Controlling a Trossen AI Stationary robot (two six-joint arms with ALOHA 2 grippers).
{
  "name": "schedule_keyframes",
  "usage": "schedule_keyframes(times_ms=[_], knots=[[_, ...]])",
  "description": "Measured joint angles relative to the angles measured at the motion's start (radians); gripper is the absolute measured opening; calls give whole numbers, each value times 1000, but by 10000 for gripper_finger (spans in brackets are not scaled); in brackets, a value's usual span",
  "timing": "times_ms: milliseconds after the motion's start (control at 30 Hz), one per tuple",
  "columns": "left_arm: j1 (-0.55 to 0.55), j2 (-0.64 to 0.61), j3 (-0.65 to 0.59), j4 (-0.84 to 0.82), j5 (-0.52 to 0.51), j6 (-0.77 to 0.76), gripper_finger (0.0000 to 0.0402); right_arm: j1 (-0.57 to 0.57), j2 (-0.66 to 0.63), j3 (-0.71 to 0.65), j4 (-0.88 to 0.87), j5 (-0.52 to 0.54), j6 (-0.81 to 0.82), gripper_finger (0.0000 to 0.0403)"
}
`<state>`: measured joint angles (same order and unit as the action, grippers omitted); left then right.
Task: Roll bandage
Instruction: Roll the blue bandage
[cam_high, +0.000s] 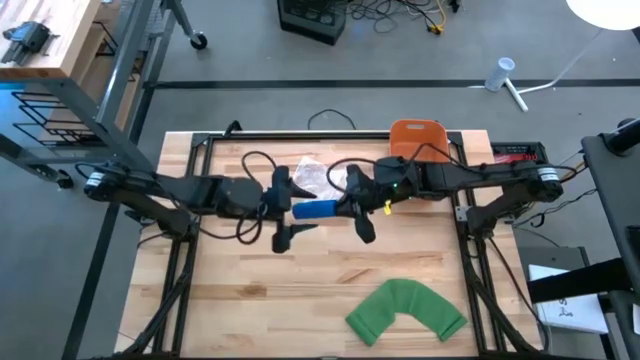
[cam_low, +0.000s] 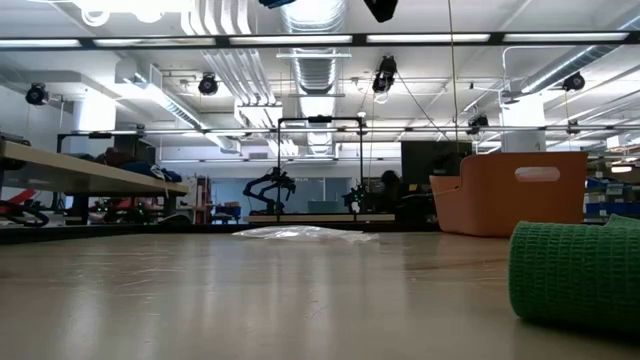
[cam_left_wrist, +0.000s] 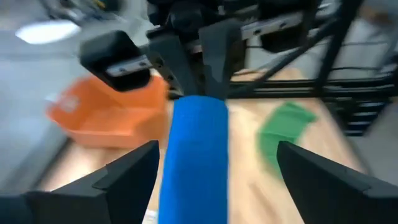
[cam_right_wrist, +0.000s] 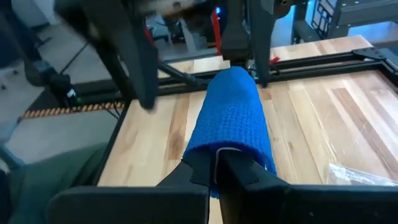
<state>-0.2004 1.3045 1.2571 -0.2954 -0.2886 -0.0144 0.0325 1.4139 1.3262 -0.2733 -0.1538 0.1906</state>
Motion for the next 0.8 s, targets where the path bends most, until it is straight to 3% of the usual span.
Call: schedule_keyframes(times_ms=[133,300,467,600,800], knots=[[-10,17,-45,78,-140,112,318,-12,0,10,3,-1,34,0],[-8,37,-61,110,-179,170,319,-14,0,10,-3,-3,22,0],[1,37,-56,94,-170,165,294,-13,2,10,-21,-3,-41,0],[1,35,-22,79,-145,140,244,-13,2,10,-58,-3,-150,0],[1,34,9,-9,-148,122,126,-11,2,10,-117,-4,-300,0]])
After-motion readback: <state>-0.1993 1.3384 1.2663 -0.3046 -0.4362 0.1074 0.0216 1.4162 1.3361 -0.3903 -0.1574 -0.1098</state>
